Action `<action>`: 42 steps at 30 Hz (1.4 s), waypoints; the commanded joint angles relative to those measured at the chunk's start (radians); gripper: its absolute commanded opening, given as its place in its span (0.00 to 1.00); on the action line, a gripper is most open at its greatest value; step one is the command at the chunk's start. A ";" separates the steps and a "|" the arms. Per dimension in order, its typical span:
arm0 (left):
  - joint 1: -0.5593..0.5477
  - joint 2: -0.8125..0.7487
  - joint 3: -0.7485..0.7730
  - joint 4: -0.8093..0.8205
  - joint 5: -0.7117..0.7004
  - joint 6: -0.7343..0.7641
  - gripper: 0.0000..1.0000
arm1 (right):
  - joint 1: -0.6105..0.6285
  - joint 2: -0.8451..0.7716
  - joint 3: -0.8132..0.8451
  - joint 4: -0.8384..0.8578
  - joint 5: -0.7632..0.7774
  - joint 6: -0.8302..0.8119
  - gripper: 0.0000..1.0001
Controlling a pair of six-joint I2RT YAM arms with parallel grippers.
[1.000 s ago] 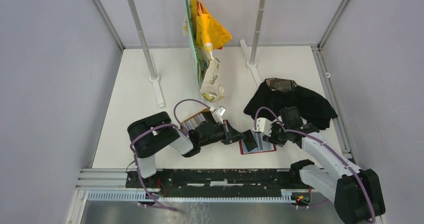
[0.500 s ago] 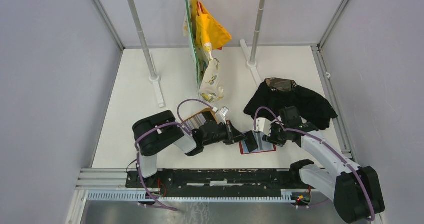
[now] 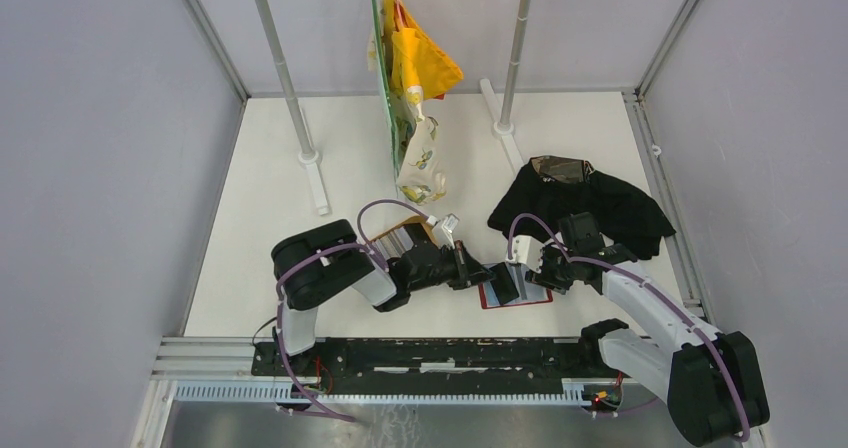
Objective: Put the credit cards into the card holder
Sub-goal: Insert the credit card into the card holder.
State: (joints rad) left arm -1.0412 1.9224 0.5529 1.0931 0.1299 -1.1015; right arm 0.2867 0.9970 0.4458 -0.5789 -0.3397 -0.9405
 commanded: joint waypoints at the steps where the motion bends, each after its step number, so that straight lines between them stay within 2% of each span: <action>1: -0.004 0.017 0.022 0.046 -0.020 -0.050 0.02 | -0.003 0.009 0.024 -0.016 -0.017 -0.007 0.48; 10: -0.003 0.038 0.048 -0.013 -0.020 -0.093 0.02 | -0.001 0.013 0.025 -0.021 -0.021 -0.013 0.48; 20: -0.002 -0.015 0.128 -0.321 -0.049 -0.031 0.02 | -0.001 0.017 0.025 -0.024 -0.026 -0.016 0.48; 37: -0.003 -0.026 0.239 -0.559 0.018 0.000 0.02 | -0.003 0.023 0.026 -0.028 -0.033 -0.022 0.47; 42: -0.003 -0.016 0.249 -0.566 0.041 0.000 0.02 | -0.001 0.025 0.024 -0.028 -0.031 -0.022 0.47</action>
State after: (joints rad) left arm -1.0409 1.9160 0.7849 0.5995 0.1452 -1.1614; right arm 0.2859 1.0100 0.4507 -0.5846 -0.3508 -0.9520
